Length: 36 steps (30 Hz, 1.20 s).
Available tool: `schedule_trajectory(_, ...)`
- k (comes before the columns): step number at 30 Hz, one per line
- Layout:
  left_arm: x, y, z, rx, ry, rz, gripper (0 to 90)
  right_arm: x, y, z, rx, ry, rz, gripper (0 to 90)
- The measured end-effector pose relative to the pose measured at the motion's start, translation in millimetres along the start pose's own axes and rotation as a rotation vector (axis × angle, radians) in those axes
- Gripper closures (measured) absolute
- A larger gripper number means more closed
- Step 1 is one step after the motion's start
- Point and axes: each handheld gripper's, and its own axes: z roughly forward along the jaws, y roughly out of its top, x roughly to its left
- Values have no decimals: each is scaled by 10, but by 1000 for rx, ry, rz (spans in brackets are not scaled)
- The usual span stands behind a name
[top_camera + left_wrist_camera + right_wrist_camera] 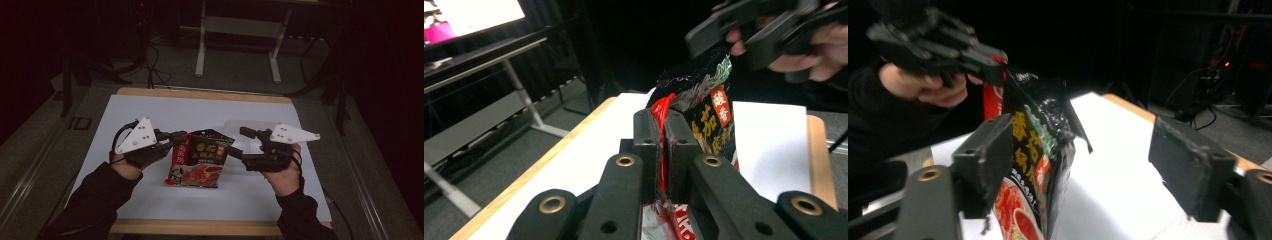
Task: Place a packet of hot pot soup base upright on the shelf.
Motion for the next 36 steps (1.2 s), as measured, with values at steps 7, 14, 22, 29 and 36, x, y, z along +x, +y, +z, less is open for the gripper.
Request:
schedule_trajectory(7,-41,12,17,-20,-32,-6,869,20,-62,154,27,81,-27,475)
schedule_trajectory(14,-63,5,19,-37,-47,-8,868,38,-53,186,41,143,-35,676)
schedule_trajectory(22,-12,-37,32,-46,-83,-49,868,121,7,172,91,99,-21,743)
schedule_trajectory(29,3,-10,25,-51,-109,-45,849,191,86,99,77,68,-34,757)
schedule_trajectory(36,7,-6,35,-66,-140,-46,702,216,156,15,68,63,-40,762)
